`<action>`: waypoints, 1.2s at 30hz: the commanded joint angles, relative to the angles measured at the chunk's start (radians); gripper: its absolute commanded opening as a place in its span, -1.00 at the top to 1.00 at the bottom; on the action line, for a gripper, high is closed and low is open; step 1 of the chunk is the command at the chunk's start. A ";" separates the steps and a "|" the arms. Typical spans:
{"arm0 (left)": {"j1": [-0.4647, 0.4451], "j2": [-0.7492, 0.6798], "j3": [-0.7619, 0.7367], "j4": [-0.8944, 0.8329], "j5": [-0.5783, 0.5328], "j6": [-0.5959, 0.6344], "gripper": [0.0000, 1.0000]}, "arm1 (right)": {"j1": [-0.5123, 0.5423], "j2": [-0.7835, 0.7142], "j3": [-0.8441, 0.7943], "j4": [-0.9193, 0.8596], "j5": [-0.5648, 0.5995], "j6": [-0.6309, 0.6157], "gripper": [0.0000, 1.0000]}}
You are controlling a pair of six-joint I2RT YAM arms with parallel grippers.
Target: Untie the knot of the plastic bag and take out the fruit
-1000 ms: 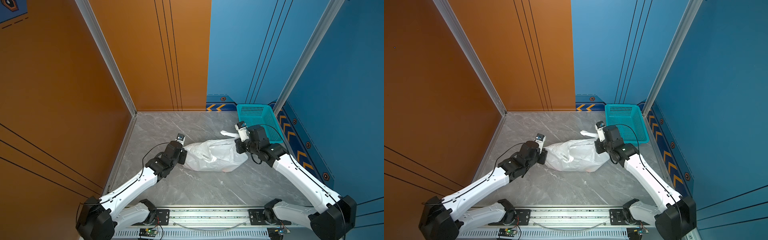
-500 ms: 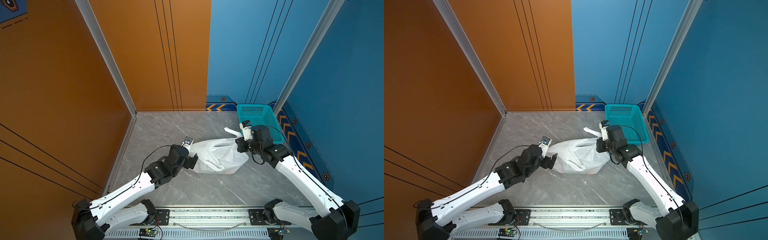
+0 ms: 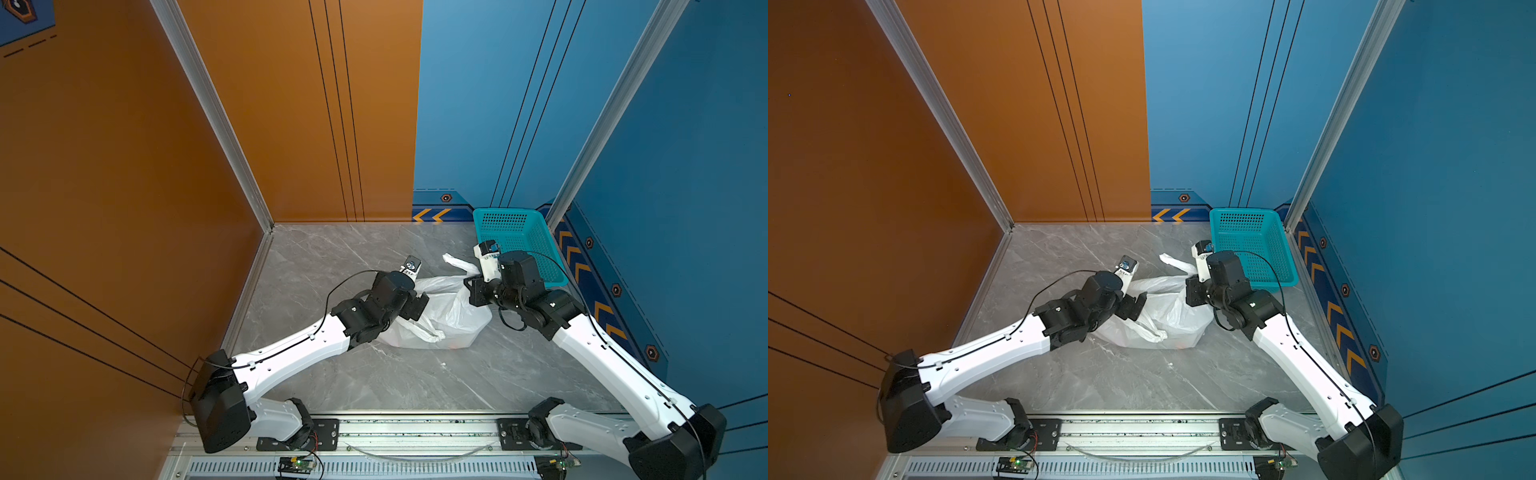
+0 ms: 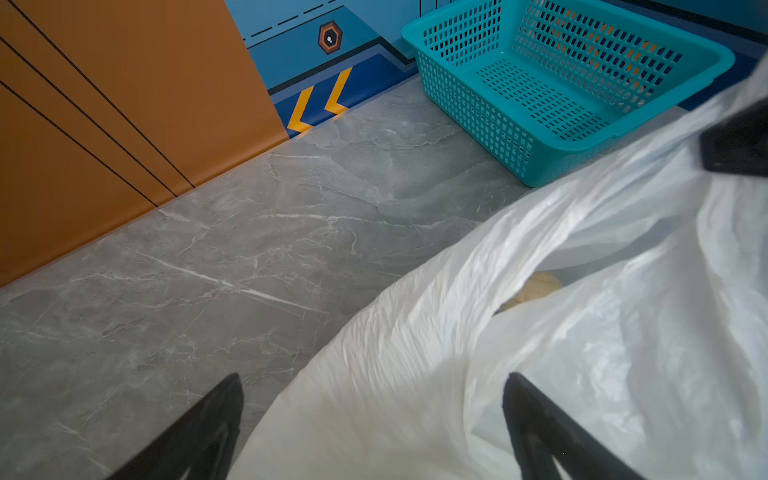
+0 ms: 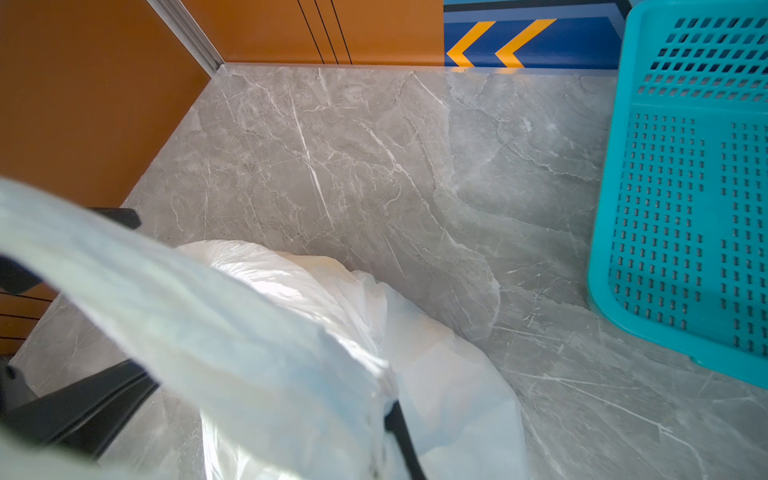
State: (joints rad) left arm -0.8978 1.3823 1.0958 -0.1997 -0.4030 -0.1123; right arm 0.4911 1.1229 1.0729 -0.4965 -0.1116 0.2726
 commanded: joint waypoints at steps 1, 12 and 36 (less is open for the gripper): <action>0.003 0.037 0.046 0.113 0.018 0.019 -0.96 | 0.014 -0.029 0.034 -0.019 0.006 0.024 1.00; 0.074 0.119 0.110 -0.061 -0.126 -0.010 -0.96 | 0.006 -0.080 0.034 -0.042 0.029 0.030 1.00; 0.371 -0.096 0.100 -0.402 0.421 0.069 0.88 | -0.088 -0.114 -0.034 -0.075 -0.051 -0.010 0.65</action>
State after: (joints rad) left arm -0.5426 1.2995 1.1545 -0.5144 -0.1181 -0.0460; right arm 0.4313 1.0294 1.0653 -0.5415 -0.1802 0.2821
